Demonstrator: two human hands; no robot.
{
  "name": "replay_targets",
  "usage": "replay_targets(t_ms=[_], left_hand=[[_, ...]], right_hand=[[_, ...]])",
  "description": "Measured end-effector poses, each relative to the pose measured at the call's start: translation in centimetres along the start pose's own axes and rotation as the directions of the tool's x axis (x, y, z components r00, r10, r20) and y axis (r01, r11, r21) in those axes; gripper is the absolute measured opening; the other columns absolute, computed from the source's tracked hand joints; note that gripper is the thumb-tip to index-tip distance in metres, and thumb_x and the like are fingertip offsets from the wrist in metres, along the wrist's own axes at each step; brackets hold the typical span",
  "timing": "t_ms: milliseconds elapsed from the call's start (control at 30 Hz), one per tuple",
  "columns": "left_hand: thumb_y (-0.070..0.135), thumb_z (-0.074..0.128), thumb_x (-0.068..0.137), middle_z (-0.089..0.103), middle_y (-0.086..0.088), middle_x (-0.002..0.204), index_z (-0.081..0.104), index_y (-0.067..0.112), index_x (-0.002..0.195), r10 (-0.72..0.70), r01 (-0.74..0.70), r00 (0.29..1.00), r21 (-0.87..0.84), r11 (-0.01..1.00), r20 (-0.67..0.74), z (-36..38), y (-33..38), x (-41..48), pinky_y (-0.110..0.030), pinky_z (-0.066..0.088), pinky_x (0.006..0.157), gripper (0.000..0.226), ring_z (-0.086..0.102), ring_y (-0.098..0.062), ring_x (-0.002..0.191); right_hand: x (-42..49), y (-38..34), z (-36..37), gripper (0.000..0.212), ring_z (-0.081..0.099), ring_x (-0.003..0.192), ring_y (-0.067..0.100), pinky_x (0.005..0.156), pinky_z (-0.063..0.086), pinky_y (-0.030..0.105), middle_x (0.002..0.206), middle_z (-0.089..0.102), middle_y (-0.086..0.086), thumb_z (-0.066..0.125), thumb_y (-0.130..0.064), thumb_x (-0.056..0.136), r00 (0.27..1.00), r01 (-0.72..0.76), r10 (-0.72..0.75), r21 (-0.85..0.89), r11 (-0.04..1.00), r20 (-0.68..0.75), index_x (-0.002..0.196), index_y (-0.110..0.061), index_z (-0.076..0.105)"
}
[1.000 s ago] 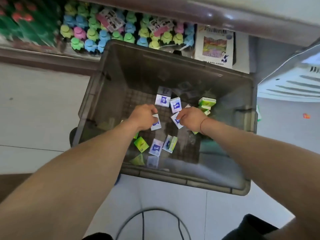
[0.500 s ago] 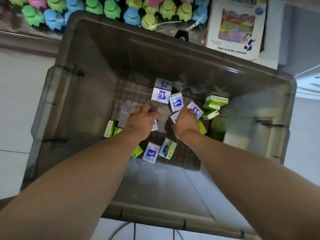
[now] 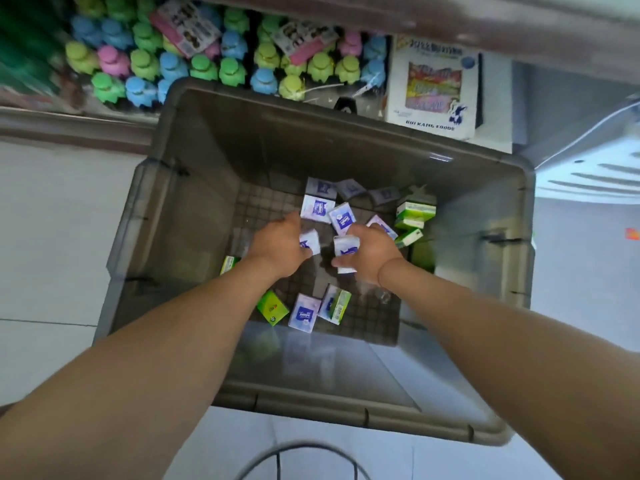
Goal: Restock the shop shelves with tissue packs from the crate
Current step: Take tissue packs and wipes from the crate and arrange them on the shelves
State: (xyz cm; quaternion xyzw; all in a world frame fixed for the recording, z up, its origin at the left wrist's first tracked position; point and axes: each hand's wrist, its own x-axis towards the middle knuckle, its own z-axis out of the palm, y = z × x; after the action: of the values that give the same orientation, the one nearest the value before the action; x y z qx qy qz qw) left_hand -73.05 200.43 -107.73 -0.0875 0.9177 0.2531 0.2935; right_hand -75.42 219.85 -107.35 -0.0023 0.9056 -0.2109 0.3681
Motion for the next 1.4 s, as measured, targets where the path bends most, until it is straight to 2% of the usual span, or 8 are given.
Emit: replay_targets(t_ms=[100,200,400,500,633,967,1200,1400], left_hand=[[0.032,0.078,0.084,0.071,-0.007,0.115,0.055,0.022,0.123,0.009,-0.014,0.999,-0.154,0.988,-0.032,-3.0,0.8,-2.5,-0.035,0.049,0.089,0.047,0.064,-0.034,0.110],[0.028,0.079,0.084,0.072,-0.001,0.107,0.063,0.026,0.114,0.061,-0.074,0.997,-0.281,0.957,-0.056,-6.4,1.9,-5.7,-0.030,0.051,0.085,0.035,0.067,-0.025,0.100],[0.035,0.077,0.071,0.073,-0.007,0.102,0.064,0.038,0.092,0.152,-0.172,0.985,-0.539,0.825,-0.080,-13.7,7.5,-14.0,-0.059,0.062,0.076,0.025,0.073,-0.032,0.099],[0.043,0.071,0.066,0.075,-0.001,0.104,0.064,0.045,0.093,0.245,-0.295,0.956,-0.533,0.793,-0.164,-18.6,10.8,-18.3,-0.058,0.057,0.091,0.028,0.071,-0.029,0.103],[0.025,0.073,0.078,0.075,-0.011,0.106,0.064,0.031,0.100,0.308,-0.446,0.891,-0.511,0.735,-0.334,-25.0,16.2,-24.1,-0.060,0.054,0.096,0.025,0.072,-0.033,0.100],[0.020,0.075,0.089,0.075,0.009,0.096,0.068,0.027,0.097,0.555,-0.702,0.620,-0.075,0.709,-0.555,-38.5,32.6,-32.7,-0.050,0.056,0.091,0.013,0.072,-0.022,0.092],[0.026,0.072,0.090,0.074,0.015,0.092,0.071,0.032,0.094,0.636,-0.708,0.488,0.155,0.689,-0.598,-42.8,42.8,-31.8,-0.037,0.056,0.085,0.008,0.071,-0.011,0.083],[0.020,0.075,0.089,0.073,-0.002,0.097,0.066,0.018,0.113,0.658,-0.685,0.352,0.296,0.666,-0.666,-44.9,52.6,-26.8,-0.030,0.048,0.076,0.026,0.065,-0.021,0.086]], right_hand=[[-3.3,-1.3,-4.0,0.044,0.059,0.087,0.015,0.063,0.041,0.009,0.104,0.059,0.002,0.089,-0.033,0.077,0.999,0.049,-0.049,0.152,0.987,-0.006,0.110,-0.019,0.063],[-7.2,-3.2,-7.9,0.036,0.064,0.053,0.006,0.045,0.052,0.020,0.085,0.063,0.008,0.087,-0.019,0.080,0.997,0.067,-0.078,0.370,0.927,0.014,0.094,-0.011,0.054],[-17.1,-5.5,-16.4,0.031,0.069,0.080,0.019,0.072,0.064,0.034,0.090,0.070,0.009,0.084,-0.020,0.083,0.980,0.186,-0.195,0.488,0.853,-0.033,0.103,-0.001,0.071],[-21.3,-6.6,-20.9,0.032,0.062,0.084,0.014,0.072,0.051,0.028,0.091,0.069,-0.003,0.087,-0.035,0.078,0.956,0.287,-0.233,0.424,0.859,-0.177,0.100,-0.015,0.075],[-26.7,-7.6,-26.2,0.032,0.064,0.075,0.017,0.067,0.050,0.032,0.086,0.074,0.006,0.085,-0.019,0.080,0.893,0.449,-0.343,0.537,0.714,-0.291,0.104,-0.004,0.070],[-37.8,-8.1,-40.4,0.022,0.071,0.089,0.020,0.072,0.063,0.032,0.104,0.073,0.021,0.073,0.001,0.089,0.552,0.832,-0.343,0.470,0.295,-0.760,0.110,-0.001,0.072],[-38.6,-6.6,-46.5,0.027,0.076,0.082,0.018,0.081,0.063,0.036,0.101,0.080,0.003,0.070,-0.002,0.092,0.356,0.927,-0.141,0.330,0.179,-0.924,0.116,-0.014,0.074],[-37.2,-4.7,-51.4,0.023,0.075,0.084,0.023,0.064,0.061,0.030,0.095,0.079,0.003,0.075,0.000,0.087,0.232,0.967,0.041,0.235,0.100,-0.972,0.104,-0.016,0.074]])
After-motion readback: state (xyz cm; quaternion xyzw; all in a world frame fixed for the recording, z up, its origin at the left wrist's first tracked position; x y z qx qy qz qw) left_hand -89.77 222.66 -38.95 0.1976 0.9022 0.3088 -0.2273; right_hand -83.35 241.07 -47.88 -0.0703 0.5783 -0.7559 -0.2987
